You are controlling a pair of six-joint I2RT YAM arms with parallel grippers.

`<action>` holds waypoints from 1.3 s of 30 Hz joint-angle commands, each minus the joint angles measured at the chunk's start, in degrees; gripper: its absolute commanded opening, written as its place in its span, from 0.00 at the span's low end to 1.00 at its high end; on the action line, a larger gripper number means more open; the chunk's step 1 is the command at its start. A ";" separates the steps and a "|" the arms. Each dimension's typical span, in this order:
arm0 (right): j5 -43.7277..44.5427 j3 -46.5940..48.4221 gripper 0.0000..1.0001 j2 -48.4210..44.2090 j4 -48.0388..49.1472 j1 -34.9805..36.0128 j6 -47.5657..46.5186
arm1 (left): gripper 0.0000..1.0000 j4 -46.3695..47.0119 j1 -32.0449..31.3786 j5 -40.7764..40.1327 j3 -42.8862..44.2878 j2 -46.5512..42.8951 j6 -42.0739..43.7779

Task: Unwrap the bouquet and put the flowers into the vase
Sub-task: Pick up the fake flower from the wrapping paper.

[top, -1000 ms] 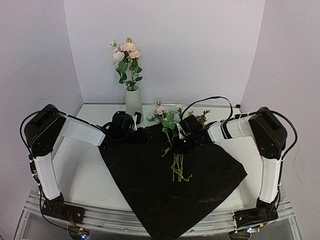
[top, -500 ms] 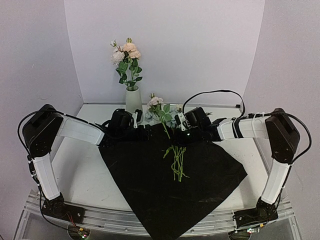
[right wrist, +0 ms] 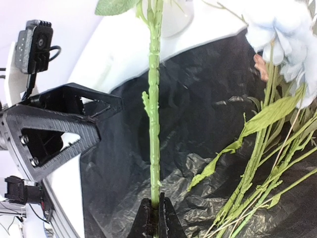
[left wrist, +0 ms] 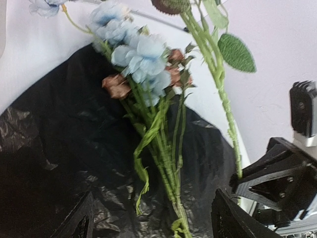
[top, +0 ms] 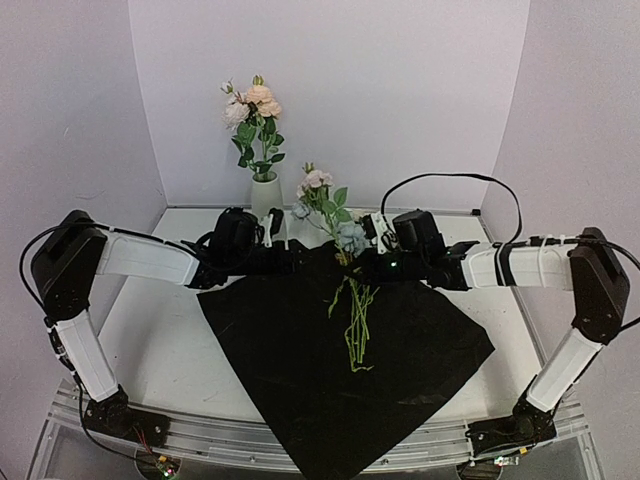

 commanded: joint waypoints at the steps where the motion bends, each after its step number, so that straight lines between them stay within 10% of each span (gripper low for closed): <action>1: -1.35 -3.76 0.00 -6.11 10.59 0.23 -1.29 | 0.82 1.00 -0.07 1.03 3.45 -7.73 0.50; 39: -11.55 -10.56 0.00 -14.96 23.53 0.24 -3.99 | 0.50 1.83 -1.02 13.72 18.92 -4.20 -5.76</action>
